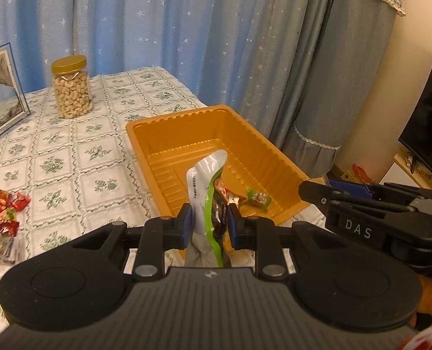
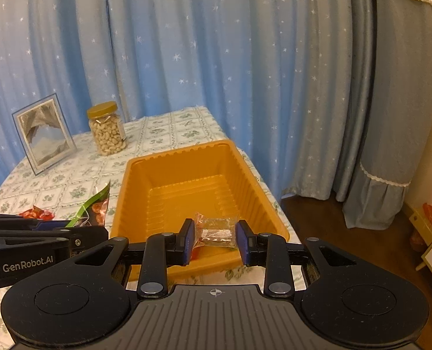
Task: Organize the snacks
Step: 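Carry the white pouch and brown candy over the orange tray with both tools, then open both tools to drop the pouch and brown candy into the tray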
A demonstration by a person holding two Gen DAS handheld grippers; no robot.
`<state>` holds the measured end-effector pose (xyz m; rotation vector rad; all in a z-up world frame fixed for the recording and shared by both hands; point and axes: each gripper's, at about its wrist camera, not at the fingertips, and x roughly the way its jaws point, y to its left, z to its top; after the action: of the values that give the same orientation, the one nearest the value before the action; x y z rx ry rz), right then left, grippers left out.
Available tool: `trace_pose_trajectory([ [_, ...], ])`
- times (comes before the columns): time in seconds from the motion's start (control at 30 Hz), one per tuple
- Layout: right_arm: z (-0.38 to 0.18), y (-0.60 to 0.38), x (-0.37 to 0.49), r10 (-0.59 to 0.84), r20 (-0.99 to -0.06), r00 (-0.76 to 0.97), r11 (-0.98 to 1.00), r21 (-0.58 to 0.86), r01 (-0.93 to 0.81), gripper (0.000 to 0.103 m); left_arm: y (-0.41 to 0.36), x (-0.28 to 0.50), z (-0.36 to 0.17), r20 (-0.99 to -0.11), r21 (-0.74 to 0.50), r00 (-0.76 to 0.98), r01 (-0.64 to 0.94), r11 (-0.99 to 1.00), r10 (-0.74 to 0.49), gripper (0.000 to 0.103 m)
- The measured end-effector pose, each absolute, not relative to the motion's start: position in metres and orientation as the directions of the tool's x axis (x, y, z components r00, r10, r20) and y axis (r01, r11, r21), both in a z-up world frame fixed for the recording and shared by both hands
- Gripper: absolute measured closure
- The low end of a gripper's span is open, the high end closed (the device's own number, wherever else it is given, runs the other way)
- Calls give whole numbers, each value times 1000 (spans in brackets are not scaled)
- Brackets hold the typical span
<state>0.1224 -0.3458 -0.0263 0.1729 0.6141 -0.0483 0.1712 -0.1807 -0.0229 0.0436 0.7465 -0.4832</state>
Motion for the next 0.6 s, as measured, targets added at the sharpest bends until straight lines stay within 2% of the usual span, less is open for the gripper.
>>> trace_pose_trajectory([
  [0.6, -46, -362, 179, 30, -612, 790, 982, 167, 92, 72, -196, 229, -37, -663, -176, 618, 420, 890, -423, 80],
])
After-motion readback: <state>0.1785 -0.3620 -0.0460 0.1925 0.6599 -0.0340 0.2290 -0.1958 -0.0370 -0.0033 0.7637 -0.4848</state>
